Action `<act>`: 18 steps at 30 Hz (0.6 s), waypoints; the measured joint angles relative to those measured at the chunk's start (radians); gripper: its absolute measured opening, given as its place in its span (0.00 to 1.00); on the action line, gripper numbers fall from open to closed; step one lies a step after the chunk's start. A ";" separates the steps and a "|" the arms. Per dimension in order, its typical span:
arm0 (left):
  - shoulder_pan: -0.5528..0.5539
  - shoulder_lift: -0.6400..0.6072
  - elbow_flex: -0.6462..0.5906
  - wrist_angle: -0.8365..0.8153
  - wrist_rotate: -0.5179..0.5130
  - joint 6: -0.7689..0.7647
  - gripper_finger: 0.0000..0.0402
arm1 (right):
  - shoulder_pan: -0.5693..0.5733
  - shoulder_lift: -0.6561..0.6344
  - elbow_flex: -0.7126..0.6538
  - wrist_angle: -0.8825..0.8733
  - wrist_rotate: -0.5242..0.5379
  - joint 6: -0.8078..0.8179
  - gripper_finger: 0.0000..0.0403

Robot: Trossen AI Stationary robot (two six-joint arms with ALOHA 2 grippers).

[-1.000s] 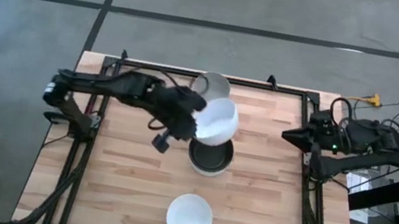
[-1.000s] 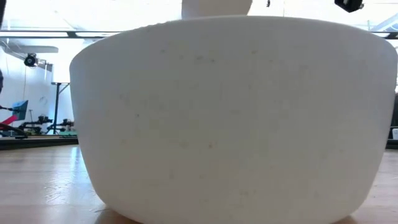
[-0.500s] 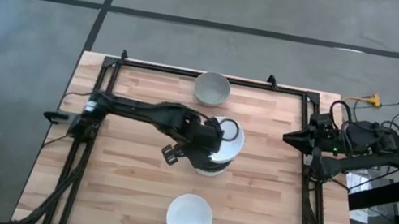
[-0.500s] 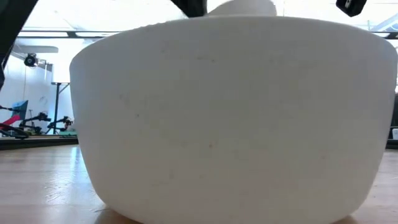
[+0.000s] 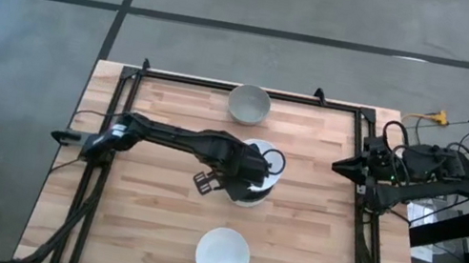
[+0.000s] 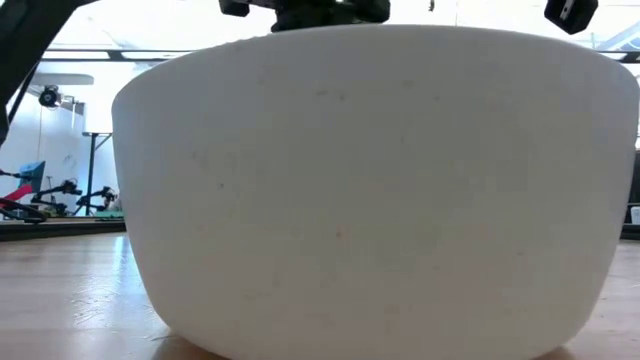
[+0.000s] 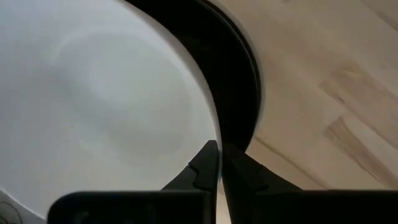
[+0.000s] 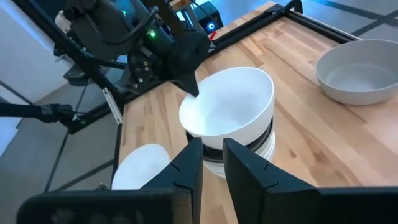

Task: Nest bowls inside each other
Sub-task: Stack the top white bowl on the black bowl

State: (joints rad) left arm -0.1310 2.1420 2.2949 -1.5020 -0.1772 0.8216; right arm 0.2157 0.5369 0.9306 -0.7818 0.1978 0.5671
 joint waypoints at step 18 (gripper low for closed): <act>-0.015 0.000 -0.099 0.029 0.030 -0.003 0.00 | 0.000 0.000 0.000 -0.010 -0.022 -0.026 0.15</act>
State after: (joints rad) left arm -0.1459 2.1418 2.1963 -1.4734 -0.1476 0.8188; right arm 0.2157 0.5373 0.9302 -0.7920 0.1757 0.5415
